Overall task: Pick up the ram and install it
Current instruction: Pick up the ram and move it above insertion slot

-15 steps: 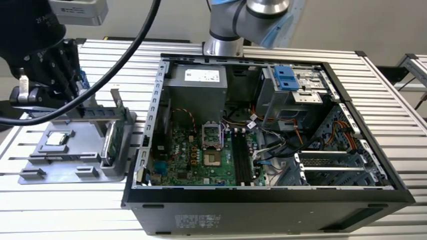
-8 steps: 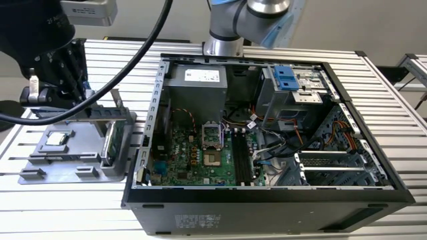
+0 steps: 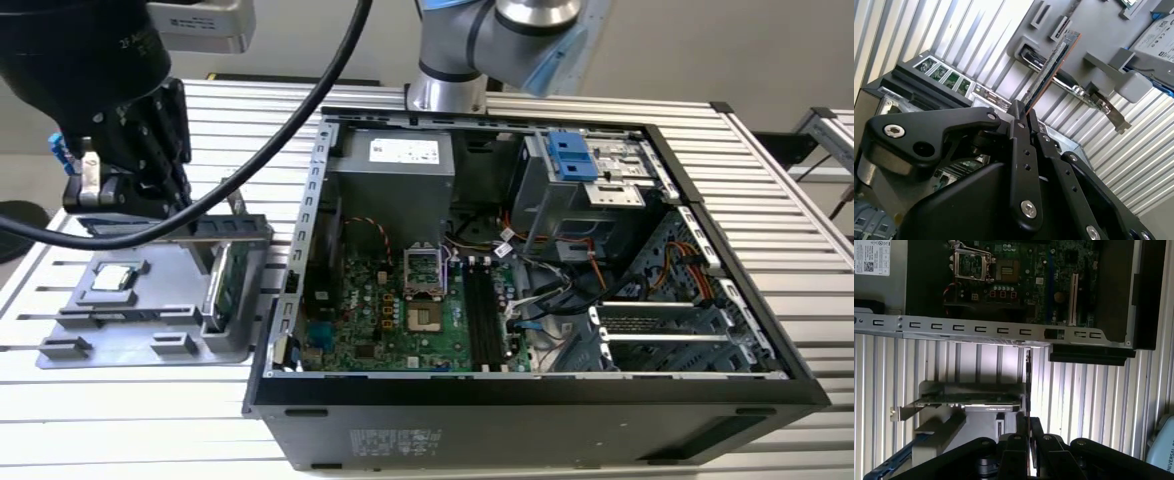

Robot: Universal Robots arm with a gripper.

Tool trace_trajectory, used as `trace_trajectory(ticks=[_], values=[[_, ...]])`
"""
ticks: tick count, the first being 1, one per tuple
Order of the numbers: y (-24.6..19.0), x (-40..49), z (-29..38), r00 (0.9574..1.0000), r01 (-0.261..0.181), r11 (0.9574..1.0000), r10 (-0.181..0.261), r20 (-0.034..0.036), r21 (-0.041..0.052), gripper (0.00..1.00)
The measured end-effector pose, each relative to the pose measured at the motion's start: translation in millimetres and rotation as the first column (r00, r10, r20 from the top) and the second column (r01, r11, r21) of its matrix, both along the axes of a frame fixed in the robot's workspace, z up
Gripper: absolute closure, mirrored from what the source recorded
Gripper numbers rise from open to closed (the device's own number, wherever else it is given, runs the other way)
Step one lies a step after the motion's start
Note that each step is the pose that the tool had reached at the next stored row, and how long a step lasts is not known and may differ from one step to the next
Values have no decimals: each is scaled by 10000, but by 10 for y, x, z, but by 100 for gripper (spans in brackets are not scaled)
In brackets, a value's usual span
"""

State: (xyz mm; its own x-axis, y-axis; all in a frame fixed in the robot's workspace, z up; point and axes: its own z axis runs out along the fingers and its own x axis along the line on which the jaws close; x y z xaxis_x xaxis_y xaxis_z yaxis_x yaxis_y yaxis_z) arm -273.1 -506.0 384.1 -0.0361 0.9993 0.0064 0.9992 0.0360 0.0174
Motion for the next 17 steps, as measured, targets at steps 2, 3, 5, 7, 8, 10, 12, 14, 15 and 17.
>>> trace_trajectory(ticks=[2,3,5,7,8,10,12,14,15,17], values=[[0,29,0,10000,0,10000,0,1,0,100],[0,43,0,10000,-1,10000,1,0,0,100],[0,69,0,10000,0,10000,0,0,0,100],[0,98,0,10000,-1,10000,1,0,0,100],[0,111,0,10000,0,10000,0,0,0,100],[0,138,0,10000,0,10000,0,0,0,100],[0,166,0,10000,-1,10000,1,0,0,100],[0,195,0,10000,0,10000,0,0,0,100],[0,210,0,10000,0,10000,0,-1,0,100],[0,239,0,10000,0,10000,0,-1,0,100]])
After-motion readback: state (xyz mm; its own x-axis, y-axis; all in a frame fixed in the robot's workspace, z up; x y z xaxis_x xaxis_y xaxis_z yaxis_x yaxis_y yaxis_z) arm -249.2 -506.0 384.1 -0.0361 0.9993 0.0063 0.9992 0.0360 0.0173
